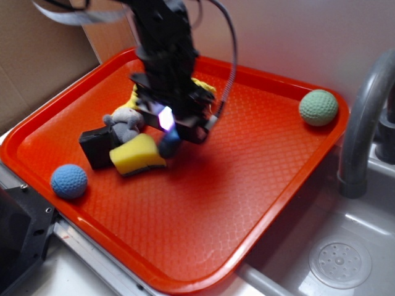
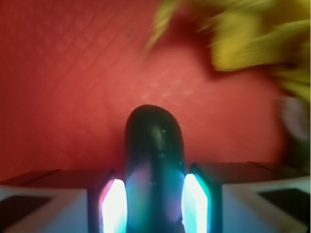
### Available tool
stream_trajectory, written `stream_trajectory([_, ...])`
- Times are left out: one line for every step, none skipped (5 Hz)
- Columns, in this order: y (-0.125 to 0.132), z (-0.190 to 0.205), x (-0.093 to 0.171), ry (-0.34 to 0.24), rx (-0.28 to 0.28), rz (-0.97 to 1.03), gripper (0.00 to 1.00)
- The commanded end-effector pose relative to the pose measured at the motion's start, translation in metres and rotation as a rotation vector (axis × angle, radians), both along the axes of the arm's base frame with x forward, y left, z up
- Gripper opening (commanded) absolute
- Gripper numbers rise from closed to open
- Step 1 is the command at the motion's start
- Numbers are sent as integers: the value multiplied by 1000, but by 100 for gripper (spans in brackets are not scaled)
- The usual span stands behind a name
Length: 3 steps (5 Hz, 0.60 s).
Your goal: Grab the plastic pickle.
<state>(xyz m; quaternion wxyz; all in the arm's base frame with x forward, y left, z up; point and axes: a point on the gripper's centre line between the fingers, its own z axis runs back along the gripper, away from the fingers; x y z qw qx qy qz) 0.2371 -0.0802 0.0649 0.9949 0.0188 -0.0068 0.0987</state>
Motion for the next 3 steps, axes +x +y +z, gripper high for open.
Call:
stream_trajectory([-14,107,-16,-68,45,-27,0])
stream_trajectory([-21,141,-11,-46,76,-35,0])
stream_trajectory([-20,147,-9,-43,71,-20,0])
